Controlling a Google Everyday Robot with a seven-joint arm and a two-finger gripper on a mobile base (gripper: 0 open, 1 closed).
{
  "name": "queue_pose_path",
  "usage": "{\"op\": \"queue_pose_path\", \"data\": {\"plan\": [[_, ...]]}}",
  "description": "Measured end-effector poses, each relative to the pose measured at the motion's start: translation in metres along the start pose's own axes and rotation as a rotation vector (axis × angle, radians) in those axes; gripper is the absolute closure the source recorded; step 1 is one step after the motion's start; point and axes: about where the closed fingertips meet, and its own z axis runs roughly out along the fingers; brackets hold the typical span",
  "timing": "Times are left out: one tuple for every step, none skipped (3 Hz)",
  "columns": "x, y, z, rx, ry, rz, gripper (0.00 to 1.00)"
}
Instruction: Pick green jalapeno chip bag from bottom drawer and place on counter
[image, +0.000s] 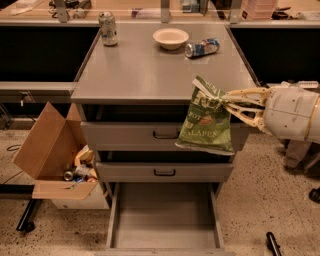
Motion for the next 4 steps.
{"op": "queue_pose_path", "data": {"plan": [[0.006,-0.014,0.014,0.001,0.006,0.0,1.0],[0.033,-0.056,0.041,0.013,0.05,0.018,1.0],[0.083,-0.123,0.077,0.054,0.106,0.08,1.0],[0.098,-0.156,0.122,0.059,0.099,0.115,1.0]]}}
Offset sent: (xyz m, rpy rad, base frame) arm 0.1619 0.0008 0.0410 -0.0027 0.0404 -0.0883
